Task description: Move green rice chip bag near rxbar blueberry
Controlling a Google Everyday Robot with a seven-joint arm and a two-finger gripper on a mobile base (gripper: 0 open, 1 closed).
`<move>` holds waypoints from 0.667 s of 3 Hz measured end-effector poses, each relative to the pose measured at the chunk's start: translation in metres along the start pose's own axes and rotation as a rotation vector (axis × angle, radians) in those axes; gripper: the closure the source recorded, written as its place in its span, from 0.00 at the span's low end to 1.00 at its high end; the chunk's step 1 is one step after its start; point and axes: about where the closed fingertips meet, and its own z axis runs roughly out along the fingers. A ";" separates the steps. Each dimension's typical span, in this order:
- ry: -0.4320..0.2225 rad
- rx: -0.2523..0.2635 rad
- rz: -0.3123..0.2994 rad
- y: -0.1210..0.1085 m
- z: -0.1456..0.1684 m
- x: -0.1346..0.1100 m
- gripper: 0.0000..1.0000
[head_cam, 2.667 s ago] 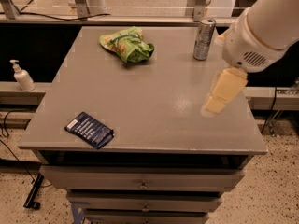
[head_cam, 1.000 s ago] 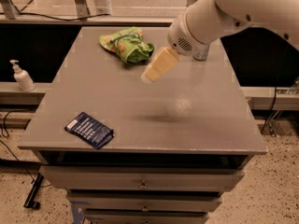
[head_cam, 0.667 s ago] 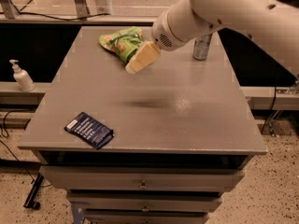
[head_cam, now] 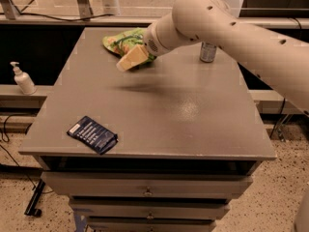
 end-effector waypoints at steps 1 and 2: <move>-0.019 -0.012 0.034 -0.005 0.027 0.002 0.18; -0.016 -0.021 0.042 -0.006 0.043 0.008 0.42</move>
Offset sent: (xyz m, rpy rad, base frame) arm 0.0359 0.0173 -0.0450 0.0464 0.0375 -0.0097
